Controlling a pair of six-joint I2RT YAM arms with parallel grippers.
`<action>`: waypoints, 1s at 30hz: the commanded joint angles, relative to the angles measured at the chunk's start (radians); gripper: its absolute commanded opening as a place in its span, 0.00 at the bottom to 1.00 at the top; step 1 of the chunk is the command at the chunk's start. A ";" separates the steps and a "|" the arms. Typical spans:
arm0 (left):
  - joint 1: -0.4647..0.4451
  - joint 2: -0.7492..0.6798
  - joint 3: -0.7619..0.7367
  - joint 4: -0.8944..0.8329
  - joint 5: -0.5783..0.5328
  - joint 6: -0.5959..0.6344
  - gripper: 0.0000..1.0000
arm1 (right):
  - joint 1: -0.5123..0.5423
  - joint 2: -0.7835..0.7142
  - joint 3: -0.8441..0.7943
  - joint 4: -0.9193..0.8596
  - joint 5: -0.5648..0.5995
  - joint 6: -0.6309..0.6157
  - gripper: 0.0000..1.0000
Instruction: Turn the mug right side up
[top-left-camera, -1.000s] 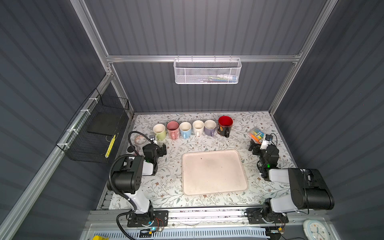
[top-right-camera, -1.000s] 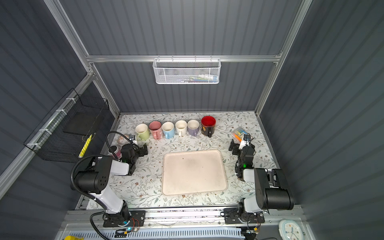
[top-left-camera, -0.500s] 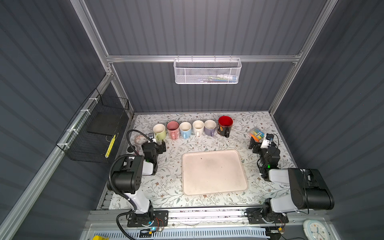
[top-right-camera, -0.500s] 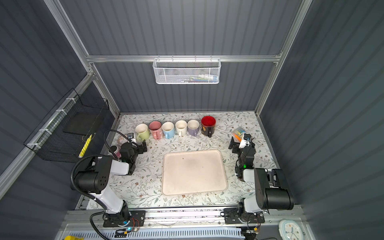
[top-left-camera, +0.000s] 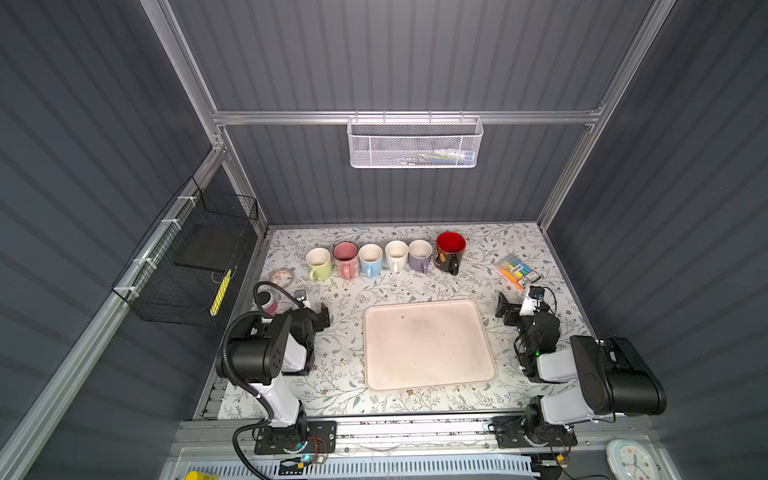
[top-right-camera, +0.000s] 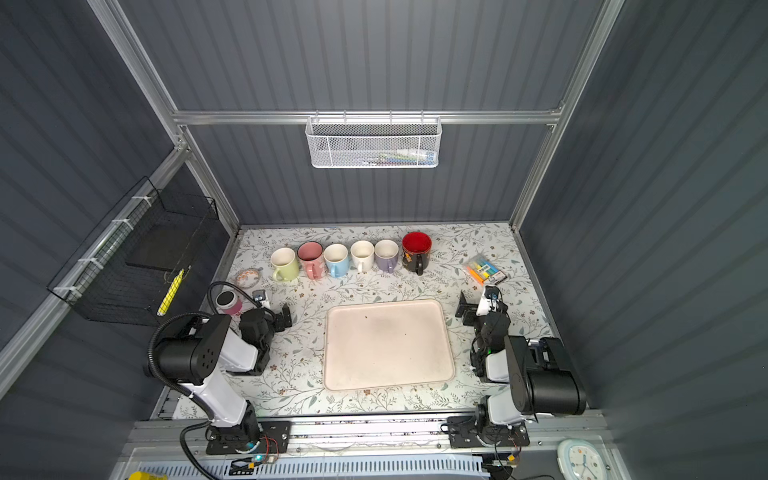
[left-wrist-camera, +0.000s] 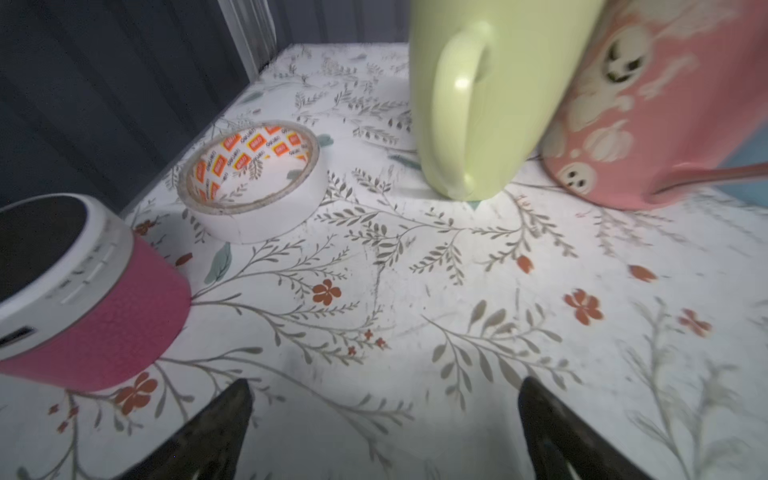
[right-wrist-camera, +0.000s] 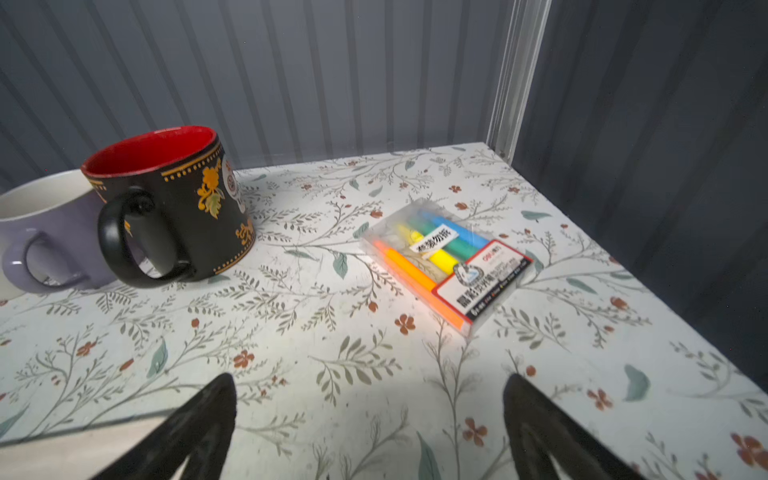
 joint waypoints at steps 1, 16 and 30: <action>-0.018 -0.018 0.070 -0.035 0.075 0.065 1.00 | -0.003 -0.014 0.093 -0.112 -0.021 -0.003 0.99; -0.001 -0.016 -0.080 0.235 -0.059 -0.027 1.00 | -0.003 -0.024 0.052 -0.050 0.069 0.031 0.99; -0.008 -0.022 0.103 -0.117 0.074 0.050 1.00 | -0.002 -0.024 0.164 -0.264 0.021 0.010 0.99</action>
